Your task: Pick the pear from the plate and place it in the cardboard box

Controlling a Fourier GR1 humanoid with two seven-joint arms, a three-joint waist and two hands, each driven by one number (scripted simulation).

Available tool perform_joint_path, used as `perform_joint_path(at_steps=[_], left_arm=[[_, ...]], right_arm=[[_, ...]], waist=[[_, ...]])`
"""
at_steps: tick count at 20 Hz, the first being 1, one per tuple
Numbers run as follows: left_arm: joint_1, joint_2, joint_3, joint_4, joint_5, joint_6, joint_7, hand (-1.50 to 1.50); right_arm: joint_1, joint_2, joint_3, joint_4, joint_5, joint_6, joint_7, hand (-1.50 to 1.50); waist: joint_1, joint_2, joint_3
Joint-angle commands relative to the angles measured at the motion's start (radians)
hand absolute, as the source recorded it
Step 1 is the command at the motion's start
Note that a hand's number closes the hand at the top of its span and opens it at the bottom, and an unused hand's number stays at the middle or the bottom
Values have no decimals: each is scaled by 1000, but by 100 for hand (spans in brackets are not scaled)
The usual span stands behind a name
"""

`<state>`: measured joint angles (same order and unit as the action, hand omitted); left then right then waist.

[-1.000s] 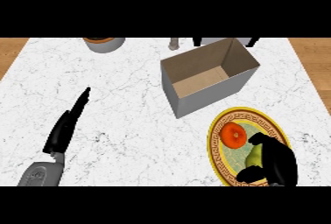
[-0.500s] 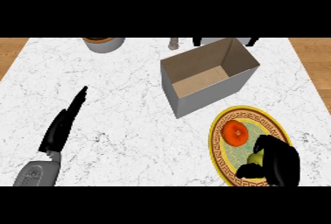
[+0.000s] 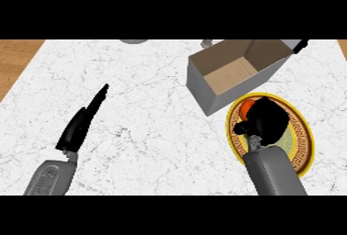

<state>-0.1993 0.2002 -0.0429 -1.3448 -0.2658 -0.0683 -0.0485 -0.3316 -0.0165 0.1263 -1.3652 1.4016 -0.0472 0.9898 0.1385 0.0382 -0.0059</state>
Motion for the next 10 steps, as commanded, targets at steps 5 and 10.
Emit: perform_joint_path(at_steps=[5,10], left_arm=[[-34,-18,-40,15,-19,-16,3,0],[-57,-22,-40,31,-24,-14,19,0]], right_arm=[[-406,16,-72,200,106,134,313,150],[-593,16,-119,305,234,200,407,150]], waist=[[61,5,-1],[49,-2,-4]])
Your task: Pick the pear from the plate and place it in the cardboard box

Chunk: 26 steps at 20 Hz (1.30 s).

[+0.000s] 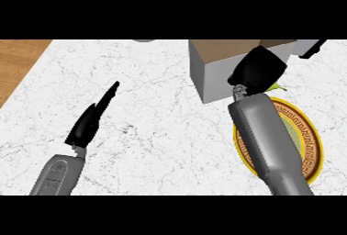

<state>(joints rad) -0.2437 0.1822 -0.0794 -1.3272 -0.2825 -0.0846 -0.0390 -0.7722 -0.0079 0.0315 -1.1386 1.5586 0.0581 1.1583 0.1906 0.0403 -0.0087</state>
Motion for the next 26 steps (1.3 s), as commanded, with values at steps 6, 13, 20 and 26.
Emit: perform_joint_path(at_steps=[6,13,20,26], left_arm=[[-8,-10,-6,19,-12,9,13,0],[-12,-5,22,29,-4,23,23,0],[-10,4,44,51,2,29,14,0],[26,24,72,39,20,26,-5,0]], right_arm=[[-307,7,-111,181,183,139,327,150],[-440,7,-240,243,323,172,329,150],[-472,7,-370,278,390,208,329,150],[-388,8,-509,285,391,155,329,150]], waist=[[-10,-10,0],[-56,-20,2],[-84,-23,4],[-100,-25,6]])
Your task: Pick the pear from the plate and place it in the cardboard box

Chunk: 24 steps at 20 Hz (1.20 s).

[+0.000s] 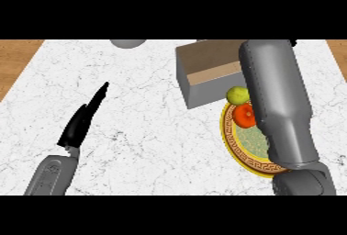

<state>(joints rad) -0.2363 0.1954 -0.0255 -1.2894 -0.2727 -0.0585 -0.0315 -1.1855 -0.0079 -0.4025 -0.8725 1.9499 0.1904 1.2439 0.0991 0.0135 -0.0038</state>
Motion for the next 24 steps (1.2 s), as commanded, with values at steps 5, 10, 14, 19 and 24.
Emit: perform_joint_path(at_steps=[5,10,14,19,24], left_arm=[[-1,12,12,24,1,-5,-19,0],[-26,-12,6,53,-3,5,-22,0],[-12,-6,3,35,-2,-1,-21,0],[-13,7,15,29,4,-5,-24,0],[11,-3,11,34,-6,12,-23,0]], right_arm=[[64,8,-203,-7,-210,-105,243,-150],[85,8,-85,87,-300,-330,225,-150],[95,8,-11,-24,-245,-492,138,-150],[114,8,23,-111,-244,-665,131,-150],[201,8,24,-219,-242,-822,137,-150]], waist=[[-6,-3,4],[-11,1,3],[-15,-4,4],[-5,-3,4],[-27,-9,5]])
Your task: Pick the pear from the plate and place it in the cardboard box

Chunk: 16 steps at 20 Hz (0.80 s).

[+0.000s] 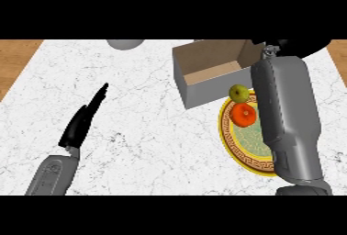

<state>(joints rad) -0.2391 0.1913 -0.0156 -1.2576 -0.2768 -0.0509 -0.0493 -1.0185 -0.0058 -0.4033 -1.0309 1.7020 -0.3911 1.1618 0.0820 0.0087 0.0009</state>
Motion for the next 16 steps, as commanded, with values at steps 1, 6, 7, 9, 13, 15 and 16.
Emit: perform_joint_path(at_steps=[1,6,7,9,13,15,16], left_arm=[[5,19,20,-7,12,-8,-1,0],[27,-4,8,-19,8,6,14,0],[35,10,12,-32,-1,13,1,0],[57,-5,5,-20,-1,17,-11,0],[50,10,23,-24,14,3,20,0],[65,1,14,-20,-7,27,0,0],[57,48,42,-24,20,-14,-7,0]], right_arm=[[61,6,29,-104,-1,-277,195,-150],[192,6,90,-194,74,-415,210,-150],[227,6,101,-216,80,-441,207,-150],[294,6,132,-276,87,-472,209,-150],[422,6,172,-397,112,-520,217,-150],[495,6,218,-440,136,-542,227,-150],[525,6,223,-471,149,-539,241,-150]], waist=[[-19,-11,1],[-29,-12,0],[-29,-13,1],[-38,-16,0],[-59,-22,1],[-57,-22,0],[-60,-22,0]])
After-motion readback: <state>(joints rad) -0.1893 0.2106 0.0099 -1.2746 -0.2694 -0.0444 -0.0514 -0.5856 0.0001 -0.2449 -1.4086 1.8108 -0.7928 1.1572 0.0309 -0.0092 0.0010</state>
